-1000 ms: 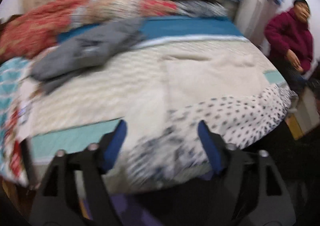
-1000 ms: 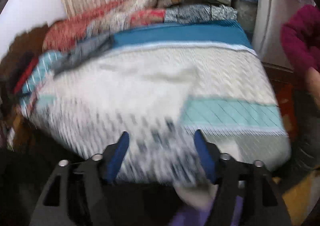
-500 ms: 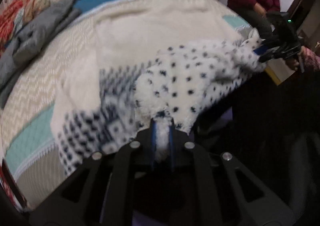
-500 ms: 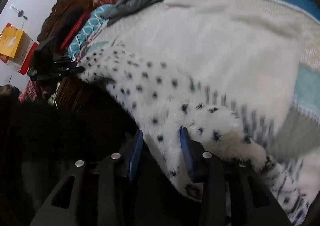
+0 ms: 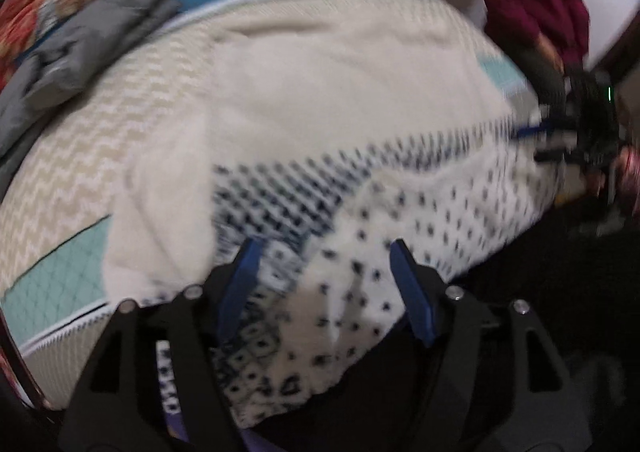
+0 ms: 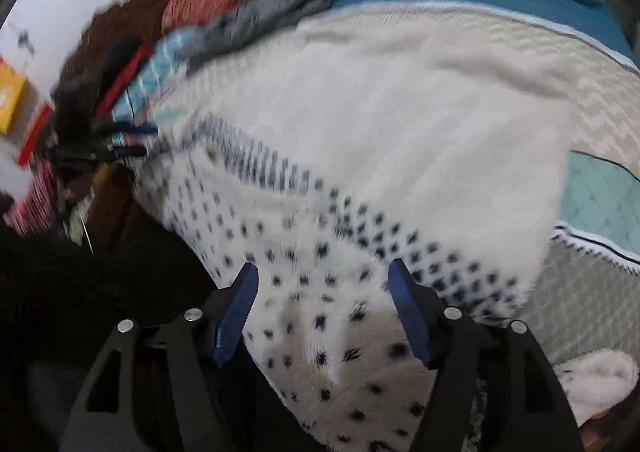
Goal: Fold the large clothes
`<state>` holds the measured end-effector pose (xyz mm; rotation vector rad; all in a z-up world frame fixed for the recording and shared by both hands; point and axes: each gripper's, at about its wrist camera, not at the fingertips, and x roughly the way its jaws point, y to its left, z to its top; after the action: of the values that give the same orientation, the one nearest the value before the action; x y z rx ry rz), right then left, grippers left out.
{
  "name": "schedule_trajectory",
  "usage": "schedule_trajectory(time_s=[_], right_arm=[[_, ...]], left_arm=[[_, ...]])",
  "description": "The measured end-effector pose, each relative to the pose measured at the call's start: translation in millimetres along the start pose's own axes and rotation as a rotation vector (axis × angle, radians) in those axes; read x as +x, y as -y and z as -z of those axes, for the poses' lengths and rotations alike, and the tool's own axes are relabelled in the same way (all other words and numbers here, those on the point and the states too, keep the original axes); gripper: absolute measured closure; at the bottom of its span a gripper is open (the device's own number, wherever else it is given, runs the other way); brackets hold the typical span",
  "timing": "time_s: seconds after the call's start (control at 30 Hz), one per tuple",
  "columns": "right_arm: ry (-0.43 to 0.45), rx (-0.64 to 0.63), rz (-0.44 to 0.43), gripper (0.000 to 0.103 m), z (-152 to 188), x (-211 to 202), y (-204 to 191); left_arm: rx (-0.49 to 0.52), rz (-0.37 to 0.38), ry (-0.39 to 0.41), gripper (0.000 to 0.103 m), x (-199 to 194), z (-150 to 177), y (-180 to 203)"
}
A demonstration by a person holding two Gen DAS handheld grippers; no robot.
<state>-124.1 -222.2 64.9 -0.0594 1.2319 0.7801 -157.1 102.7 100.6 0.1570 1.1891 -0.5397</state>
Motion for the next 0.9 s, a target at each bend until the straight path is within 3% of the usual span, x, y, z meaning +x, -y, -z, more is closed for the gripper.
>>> schedule_trajectory(time_s=[0.13, 0.17, 0.2, 0.23, 0.27, 0.3, 0.33, 0.37, 0.47, 0.67, 0.77, 0.9], right_arm=[[-0.119, -0.088, 0.067, 0.030, 13.6, 34.5, -6.7], [-0.128, -0.087, 0.074, 0.030, 16.6, 40.3, -4.5], [-0.124, -0.069, 0.069, 0.035, 18.8, 41.7, -0.8], [-0.116, -0.045, 0.068, 0.048, 19.4, 41.1, 0.7], [-0.109, -0.050, 0.087, 0.079, 18.2, 37.5, -2.8], [-0.096, -0.061, 0.116, 0.088, 17.0, 31.5, -6.0], [-0.067, -0.067, 0.141, 0.089, 14.6, 23.5, -10.1], [-0.008, -0.070, 0.162, 0.089, 10.3, 8.5, -15.1], [0.125, -0.056, 0.217, 0.089, -4.3, -22.5, -27.0], [0.498, -0.048, 0.378, 0.090, -35.7, -126.4, -55.2], [0.744, -0.076, 0.430, 0.090, -36.7, -198.3, -78.4], [0.974, -0.119, 0.463, 0.090, -32.4, -269.5, -98.6]], left_arm=[[0.056, -0.025, -0.118, 0.035, 47.5, 22.1, 8.6], [0.056, -0.032, -0.139, 0.050, 57.0, 30.1, 6.4], [0.071, -0.052, -0.155, 0.084, 63.8, 35.0, 8.7], [0.085, -0.062, -0.159, 0.091, 64.7, 37.3, 11.9], [0.094, -0.059, -0.132, 0.094, 57.8, 36.9, 16.5], [0.106, -0.054, -0.091, 0.094, 47.8, 35.0, 20.5], [0.123, -0.053, -0.034, 0.094, 33.9, 31.9, 25.5], [0.141, -0.062, 0.050, 0.094, 11.4, 25.3, 30.8], [0.120, -0.097, 0.178, 0.094, -28.2, 7.6, 33.7], [0.077, -0.181, 0.540, 0.094, -137.1, -26.4, 49.7], [0.048, -0.184, 0.694, 0.094, -193.1, -39.4, 61.9], [0.058, -0.206, 0.856, 0.094, -255.4, -47.3, 88.4]])
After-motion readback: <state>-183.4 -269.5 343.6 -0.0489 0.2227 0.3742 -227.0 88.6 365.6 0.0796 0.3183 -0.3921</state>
